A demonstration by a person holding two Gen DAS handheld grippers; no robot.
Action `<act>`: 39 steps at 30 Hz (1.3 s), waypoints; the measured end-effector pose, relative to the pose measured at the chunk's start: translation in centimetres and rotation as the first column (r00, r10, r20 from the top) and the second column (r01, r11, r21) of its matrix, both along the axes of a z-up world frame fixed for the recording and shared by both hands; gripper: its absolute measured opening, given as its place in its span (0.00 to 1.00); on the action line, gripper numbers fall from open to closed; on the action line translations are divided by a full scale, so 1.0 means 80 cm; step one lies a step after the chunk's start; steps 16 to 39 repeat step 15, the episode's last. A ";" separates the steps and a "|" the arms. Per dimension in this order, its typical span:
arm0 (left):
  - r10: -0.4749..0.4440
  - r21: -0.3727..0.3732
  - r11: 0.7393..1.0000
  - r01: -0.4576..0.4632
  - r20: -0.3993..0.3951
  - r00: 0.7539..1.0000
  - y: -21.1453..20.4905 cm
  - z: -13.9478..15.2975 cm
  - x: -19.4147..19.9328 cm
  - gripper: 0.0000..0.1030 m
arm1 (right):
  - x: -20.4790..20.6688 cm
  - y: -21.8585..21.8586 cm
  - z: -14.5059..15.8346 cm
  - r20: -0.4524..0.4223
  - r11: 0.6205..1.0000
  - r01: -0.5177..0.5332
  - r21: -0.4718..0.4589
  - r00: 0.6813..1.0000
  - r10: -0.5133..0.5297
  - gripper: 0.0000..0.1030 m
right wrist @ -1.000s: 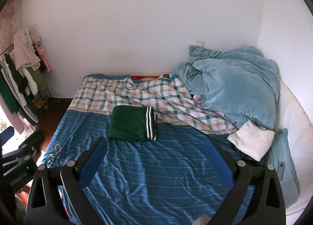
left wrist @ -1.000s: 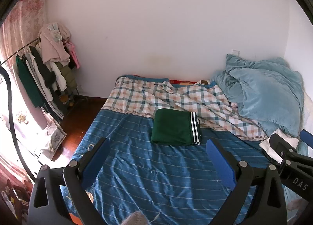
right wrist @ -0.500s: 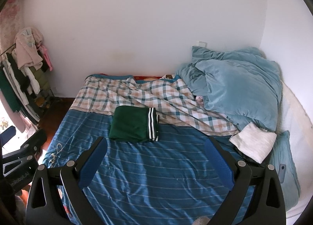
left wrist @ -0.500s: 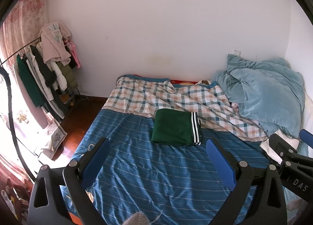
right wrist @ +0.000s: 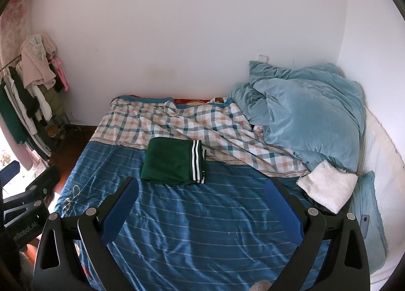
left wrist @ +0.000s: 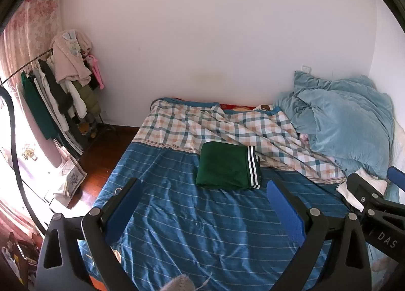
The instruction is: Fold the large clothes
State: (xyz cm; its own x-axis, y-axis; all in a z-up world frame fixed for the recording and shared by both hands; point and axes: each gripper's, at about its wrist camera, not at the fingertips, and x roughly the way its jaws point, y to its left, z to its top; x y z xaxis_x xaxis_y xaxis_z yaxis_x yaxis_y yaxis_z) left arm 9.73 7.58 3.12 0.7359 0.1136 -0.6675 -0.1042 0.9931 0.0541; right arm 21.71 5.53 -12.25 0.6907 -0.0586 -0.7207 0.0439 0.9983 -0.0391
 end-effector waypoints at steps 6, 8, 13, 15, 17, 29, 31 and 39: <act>-0.001 0.002 1.000 0.001 -0.001 1.000 0.001 0.000 0.000 0.97 | 0.003 0.002 -0.001 -0.002 1.000 -0.006 0.005 1.000 0.006 0.98; -0.002 0.000 1.000 0.002 -0.001 1.000 0.001 0.000 0.000 0.97 | 0.005 0.003 -0.001 -0.002 1.000 -0.005 0.004 1.000 0.005 0.98; -0.003 -0.001 1.000 0.003 0.002 1.000 0.002 0.000 -0.001 0.97 | 0.008 0.002 -0.001 -0.002 1.000 -0.011 0.004 1.000 0.011 0.98; 0.001 -0.004 1.000 -0.001 0.004 1.000 -0.001 0.001 0.001 0.97 | 0.009 0.004 -0.002 -0.001 1.000 -0.012 0.000 1.000 0.012 0.98; 0.001 -0.004 1.000 -0.001 0.004 1.000 -0.001 0.001 0.001 0.97 | 0.009 0.004 -0.002 -0.001 1.000 -0.012 0.000 1.000 0.012 0.98; 0.001 -0.004 1.000 -0.001 0.004 1.000 -0.001 0.001 0.001 0.97 | 0.009 0.004 -0.002 -0.001 1.000 -0.012 0.000 1.000 0.012 0.98; 0.001 -0.004 1.000 -0.001 0.004 1.000 -0.001 0.001 0.001 0.97 | 0.009 0.004 -0.002 -0.001 1.000 -0.012 0.000 1.000 0.012 0.98; 0.001 -0.004 1.000 -0.001 0.004 1.000 -0.001 0.001 0.001 0.97 | 0.009 0.004 -0.002 -0.001 1.000 -0.012 0.000 1.000 0.012 0.98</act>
